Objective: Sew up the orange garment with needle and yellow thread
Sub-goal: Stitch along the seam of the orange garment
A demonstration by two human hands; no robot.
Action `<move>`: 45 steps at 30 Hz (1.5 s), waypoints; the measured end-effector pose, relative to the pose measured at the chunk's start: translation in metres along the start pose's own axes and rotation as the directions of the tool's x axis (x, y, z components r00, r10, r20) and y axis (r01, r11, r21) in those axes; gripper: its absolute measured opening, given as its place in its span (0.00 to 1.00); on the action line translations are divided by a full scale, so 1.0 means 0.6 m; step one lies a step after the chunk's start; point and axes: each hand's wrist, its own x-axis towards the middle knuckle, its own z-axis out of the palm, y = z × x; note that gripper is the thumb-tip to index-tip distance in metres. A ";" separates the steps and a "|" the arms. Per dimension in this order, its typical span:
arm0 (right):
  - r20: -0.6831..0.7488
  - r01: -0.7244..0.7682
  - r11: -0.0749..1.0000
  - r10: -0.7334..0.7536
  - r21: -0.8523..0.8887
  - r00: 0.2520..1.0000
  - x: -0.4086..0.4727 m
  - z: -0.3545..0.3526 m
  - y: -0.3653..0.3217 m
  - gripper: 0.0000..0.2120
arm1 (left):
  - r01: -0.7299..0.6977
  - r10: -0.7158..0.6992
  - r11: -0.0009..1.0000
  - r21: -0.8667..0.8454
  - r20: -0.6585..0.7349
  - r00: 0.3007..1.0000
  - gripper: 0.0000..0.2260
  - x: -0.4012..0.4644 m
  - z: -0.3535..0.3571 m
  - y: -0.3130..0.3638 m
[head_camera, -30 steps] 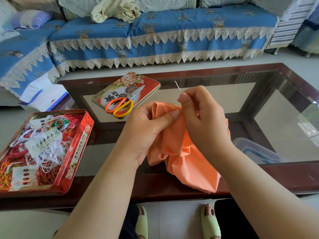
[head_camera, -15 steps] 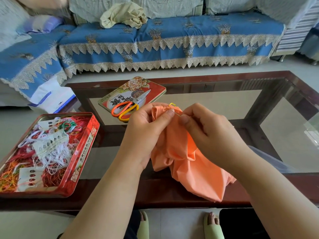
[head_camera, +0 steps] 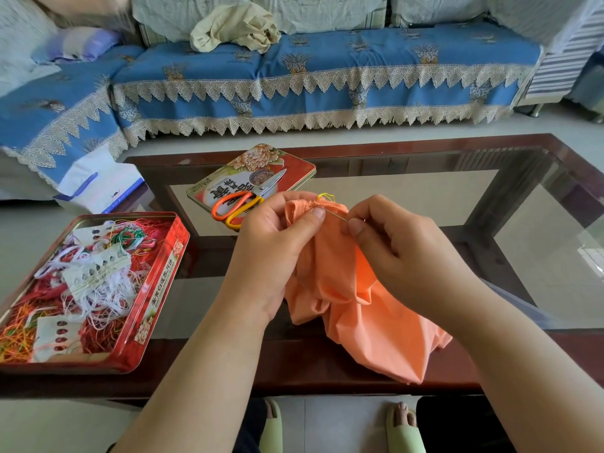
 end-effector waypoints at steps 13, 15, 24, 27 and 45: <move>-0.012 -0.064 0.998 0.064 -0.015 0.998 0.000 0.000 -0.005 0.04 | -0.220 0.232 0.941 0.259 -0.018 0.973 0.04 -0.006 0.005 -0.004; -0.023 -0.074 0.997 0.074 -0.007 0.997 0.000 0.002 -0.009 0.05 | -0.263 0.280 0.912 0.316 -0.008 0.960 0.03 -0.008 0.006 -0.003; -0.098 -0.186 0.976 0.197 0.110 0.975 -0.005 0.018 -0.030 0.07 | -0.531 0.551 0.596 0.602 0.175 0.816 0.04 -0.022 0.022 -0.014; -0.076 -0.222 0.960 0.238 0.170 0.968 -0.004 0.014 -0.032 0.06 | -0.486 0.523 0.695 0.531 0.090 0.847 0.04 -0.022 0.025 -0.012; -0.012 -0.190 0.913 0.209 0.360 0.978 -0.004 -0.003 -0.037 0.11 | -0.571 0.621 0.600 0.560 0.123 0.774 0.03 -0.013 0.020 -0.016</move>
